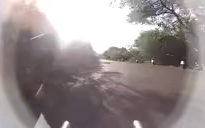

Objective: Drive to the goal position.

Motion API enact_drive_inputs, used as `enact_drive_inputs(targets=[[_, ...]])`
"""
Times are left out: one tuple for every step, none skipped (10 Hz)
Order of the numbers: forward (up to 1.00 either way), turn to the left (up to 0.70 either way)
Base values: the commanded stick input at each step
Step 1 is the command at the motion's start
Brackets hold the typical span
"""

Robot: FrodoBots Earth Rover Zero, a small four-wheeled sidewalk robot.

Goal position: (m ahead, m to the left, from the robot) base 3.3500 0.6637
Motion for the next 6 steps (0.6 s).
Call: enact_drive_inputs(targets=[[0.50,0.00],[0.50,0.00],[0.50,0.00],[0.50,0.00],[0.50,0.00],[0.50,0.00]])
